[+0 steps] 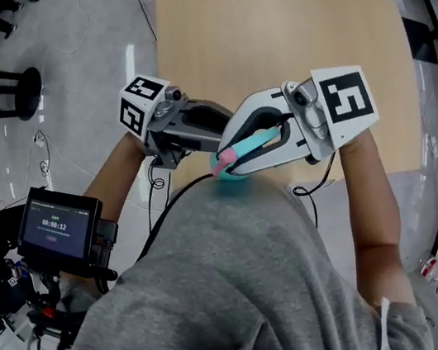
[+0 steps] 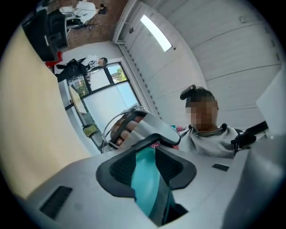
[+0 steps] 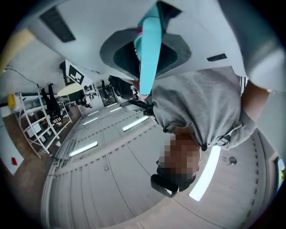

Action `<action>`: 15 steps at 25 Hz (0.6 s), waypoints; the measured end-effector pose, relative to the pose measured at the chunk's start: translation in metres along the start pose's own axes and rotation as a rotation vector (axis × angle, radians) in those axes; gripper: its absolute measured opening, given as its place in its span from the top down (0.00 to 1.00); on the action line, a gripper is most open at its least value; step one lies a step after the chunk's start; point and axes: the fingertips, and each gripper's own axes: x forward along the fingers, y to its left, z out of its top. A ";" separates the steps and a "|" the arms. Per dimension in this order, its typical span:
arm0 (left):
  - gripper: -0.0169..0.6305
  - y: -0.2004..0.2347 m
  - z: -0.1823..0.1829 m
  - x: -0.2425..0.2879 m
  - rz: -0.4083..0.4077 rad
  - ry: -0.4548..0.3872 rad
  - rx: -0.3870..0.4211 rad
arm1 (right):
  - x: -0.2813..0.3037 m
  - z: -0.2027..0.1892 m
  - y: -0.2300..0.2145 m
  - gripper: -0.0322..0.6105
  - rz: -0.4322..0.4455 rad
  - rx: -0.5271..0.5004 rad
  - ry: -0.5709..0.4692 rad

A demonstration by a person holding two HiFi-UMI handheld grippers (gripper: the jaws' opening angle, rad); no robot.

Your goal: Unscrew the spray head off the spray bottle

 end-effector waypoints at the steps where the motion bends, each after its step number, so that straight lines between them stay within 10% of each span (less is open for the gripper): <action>1: 0.76 0.001 0.000 -0.002 -0.015 -0.040 0.008 | -0.001 -0.001 -0.003 0.85 0.004 0.011 -0.010; 5: 0.72 0.003 -0.009 -0.011 0.032 -0.138 0.205 | -0.011 -0.009 -0.016 0.85 -0.086 0.061 -0.090; 8: 0.25 0.032 -0.031 -0.020 0.249 -0.046 0.321 | -0.025 -0.015 -0.024 0.85 -0.166 0.115 -0.171; 9: 0.23 0.039 -0.041 -0.019 0.287 0.013 0.344 | -0.028 -0.017 -0.027 0.85 -0.189 0.129 -0.194; 15: 0.25 0.028 -0.060 0.023 0.126 0.153 0.279 | -0.018 -0.022 -0.037 0.85 -0.216 0.155 -0.221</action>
